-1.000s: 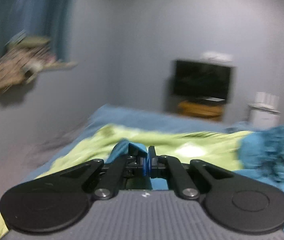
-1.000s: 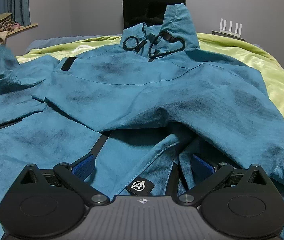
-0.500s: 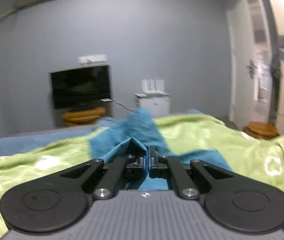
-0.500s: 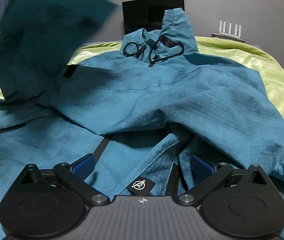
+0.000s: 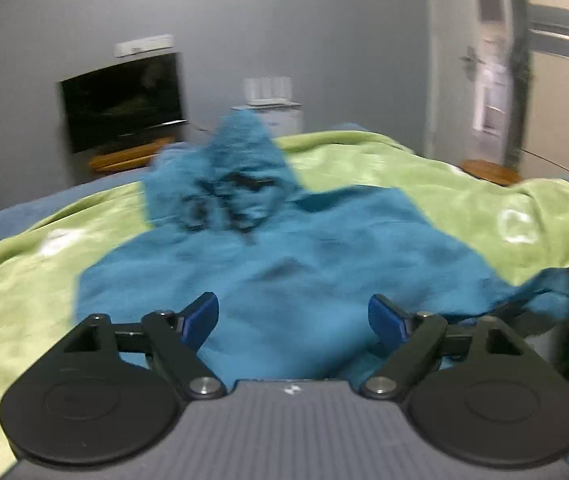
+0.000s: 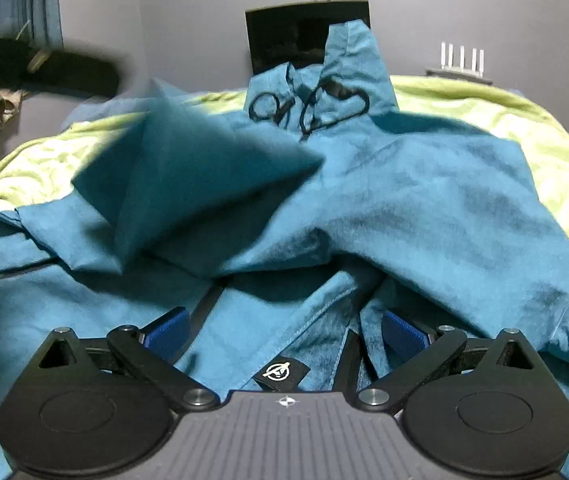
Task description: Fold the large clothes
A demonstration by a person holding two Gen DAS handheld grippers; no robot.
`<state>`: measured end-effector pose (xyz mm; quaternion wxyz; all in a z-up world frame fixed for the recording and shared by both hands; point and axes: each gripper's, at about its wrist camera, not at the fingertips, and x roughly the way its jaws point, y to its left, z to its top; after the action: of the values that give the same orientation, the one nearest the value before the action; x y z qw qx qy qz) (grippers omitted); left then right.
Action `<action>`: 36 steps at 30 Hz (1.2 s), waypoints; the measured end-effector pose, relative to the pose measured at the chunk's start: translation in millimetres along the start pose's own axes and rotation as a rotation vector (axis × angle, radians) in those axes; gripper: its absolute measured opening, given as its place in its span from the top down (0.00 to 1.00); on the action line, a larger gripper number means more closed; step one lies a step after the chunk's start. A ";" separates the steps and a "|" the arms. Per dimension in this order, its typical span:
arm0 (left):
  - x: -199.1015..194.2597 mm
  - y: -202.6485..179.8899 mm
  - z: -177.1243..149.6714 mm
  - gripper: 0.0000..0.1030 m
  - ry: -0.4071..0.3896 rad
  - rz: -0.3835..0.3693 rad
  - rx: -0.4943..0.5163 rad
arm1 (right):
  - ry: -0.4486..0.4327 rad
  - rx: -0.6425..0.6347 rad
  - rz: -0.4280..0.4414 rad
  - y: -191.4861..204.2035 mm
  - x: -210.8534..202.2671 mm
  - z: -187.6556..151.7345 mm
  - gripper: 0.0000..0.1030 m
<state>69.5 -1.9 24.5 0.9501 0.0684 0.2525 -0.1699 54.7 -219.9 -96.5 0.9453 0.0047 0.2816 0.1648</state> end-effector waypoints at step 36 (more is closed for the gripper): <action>9.0 124.4 -88.4 0.20 0.220 0.291 -0.242 | -0.185 0.110 -0.242 -22.6 -19.8 61.5 0.91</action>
<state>81.0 130.7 -50.9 0.9327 0.0078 0.3606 0.0091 78.9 -242.4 -36.5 0.9784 0.0374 0.2005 0.0328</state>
